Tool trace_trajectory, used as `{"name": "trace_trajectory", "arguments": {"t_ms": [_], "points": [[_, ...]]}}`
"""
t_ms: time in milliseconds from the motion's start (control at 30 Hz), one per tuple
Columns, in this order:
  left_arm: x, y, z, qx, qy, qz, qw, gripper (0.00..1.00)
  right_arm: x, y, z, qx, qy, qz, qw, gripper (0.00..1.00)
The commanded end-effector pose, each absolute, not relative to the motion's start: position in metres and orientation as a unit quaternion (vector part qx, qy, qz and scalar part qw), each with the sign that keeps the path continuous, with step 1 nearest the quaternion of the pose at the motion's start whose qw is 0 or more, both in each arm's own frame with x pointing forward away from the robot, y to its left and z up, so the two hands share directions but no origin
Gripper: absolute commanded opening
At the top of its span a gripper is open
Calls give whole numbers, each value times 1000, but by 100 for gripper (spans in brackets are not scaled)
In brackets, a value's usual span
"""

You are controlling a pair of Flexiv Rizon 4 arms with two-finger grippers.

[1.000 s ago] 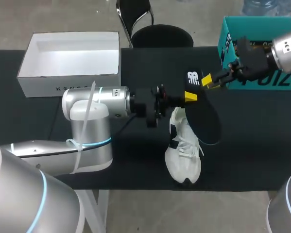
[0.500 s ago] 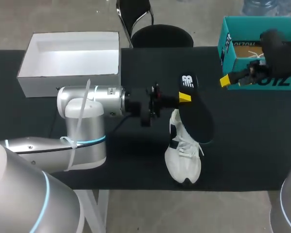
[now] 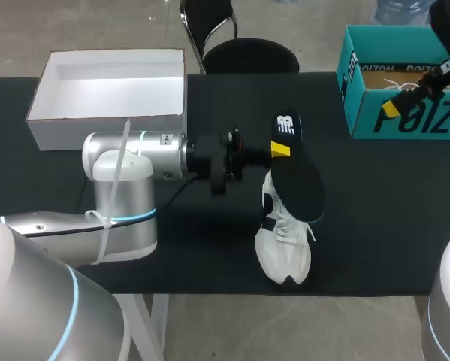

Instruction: Take the shoe out of the shoebox, open the shoe tongue, remove and reinsert the insole, then place the shoe into the shoebox

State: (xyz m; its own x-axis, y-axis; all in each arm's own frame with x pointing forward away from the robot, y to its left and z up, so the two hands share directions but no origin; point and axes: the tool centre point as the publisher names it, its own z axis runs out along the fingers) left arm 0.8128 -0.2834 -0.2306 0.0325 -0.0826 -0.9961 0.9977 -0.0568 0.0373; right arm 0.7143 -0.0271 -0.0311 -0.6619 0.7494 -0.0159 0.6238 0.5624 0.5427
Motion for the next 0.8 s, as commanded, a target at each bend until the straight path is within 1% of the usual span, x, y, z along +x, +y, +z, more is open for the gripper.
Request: {"name": "trace_trajectory", "arguments": {"t_ms": [33,533,800], "points": [[809,-284,-233,502,456,-525,515,0,700,-33,5,375,888,223,146,100],[800,-282,-236,505,455,-520,517,0,718,-2,-48,358,897,245,89,100],[801,-280,-235,506,455,-516,521,0,723,7,-60,358,899,241,71,100]]}}
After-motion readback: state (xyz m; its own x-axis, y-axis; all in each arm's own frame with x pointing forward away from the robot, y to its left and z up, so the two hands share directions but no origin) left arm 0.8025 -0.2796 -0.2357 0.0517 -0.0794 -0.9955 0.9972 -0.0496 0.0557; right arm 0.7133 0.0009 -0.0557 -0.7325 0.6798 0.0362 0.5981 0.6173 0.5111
